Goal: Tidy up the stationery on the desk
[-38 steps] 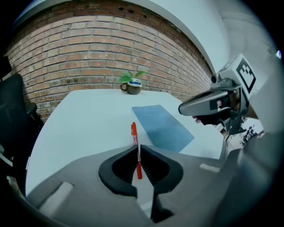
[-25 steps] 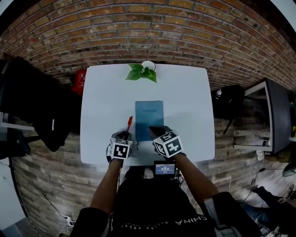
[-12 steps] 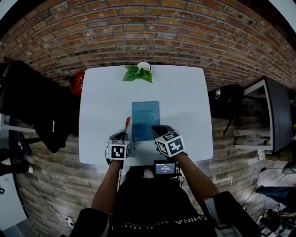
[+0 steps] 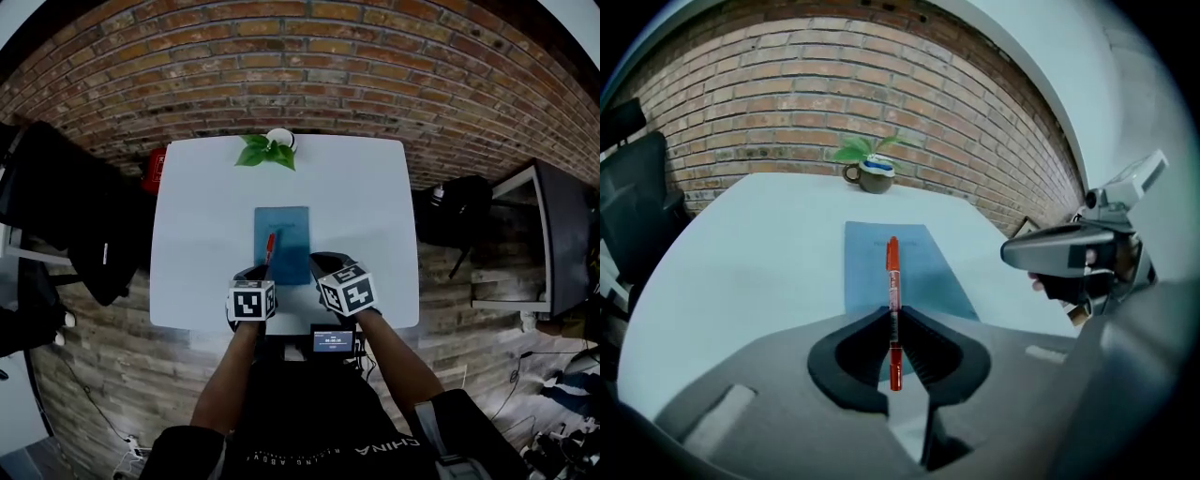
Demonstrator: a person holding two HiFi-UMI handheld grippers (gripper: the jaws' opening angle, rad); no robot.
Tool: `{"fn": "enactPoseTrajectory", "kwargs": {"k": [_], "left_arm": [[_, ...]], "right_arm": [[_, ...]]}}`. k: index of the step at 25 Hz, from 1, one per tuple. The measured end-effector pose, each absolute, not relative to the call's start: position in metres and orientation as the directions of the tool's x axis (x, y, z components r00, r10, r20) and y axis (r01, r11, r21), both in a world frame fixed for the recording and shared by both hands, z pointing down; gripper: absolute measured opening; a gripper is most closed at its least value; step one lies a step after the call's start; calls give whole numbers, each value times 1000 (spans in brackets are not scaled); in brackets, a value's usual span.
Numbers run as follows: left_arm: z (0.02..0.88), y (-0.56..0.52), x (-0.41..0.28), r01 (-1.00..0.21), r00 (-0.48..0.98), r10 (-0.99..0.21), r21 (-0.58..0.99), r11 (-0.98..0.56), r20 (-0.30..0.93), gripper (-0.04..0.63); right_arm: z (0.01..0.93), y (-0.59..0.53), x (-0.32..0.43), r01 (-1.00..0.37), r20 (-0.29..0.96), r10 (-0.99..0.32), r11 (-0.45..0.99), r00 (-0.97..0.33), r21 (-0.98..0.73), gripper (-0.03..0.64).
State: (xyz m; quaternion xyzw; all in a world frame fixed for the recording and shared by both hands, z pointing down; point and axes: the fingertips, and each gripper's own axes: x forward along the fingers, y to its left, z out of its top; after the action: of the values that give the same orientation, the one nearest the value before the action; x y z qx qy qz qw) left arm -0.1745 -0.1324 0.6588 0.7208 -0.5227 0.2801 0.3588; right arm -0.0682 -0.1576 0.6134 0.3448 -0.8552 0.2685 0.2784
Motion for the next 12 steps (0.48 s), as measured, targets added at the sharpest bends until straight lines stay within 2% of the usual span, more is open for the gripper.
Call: {"fn": "enactPoseTrajectory", "kwargs": {"k": [12], "left_arm": [[664,-145,-83,-951,308,-529,276,-141,791,48]], "right_arm": [[615,-166,-12,-738,673,-434,626,-598,-253,11]]}}
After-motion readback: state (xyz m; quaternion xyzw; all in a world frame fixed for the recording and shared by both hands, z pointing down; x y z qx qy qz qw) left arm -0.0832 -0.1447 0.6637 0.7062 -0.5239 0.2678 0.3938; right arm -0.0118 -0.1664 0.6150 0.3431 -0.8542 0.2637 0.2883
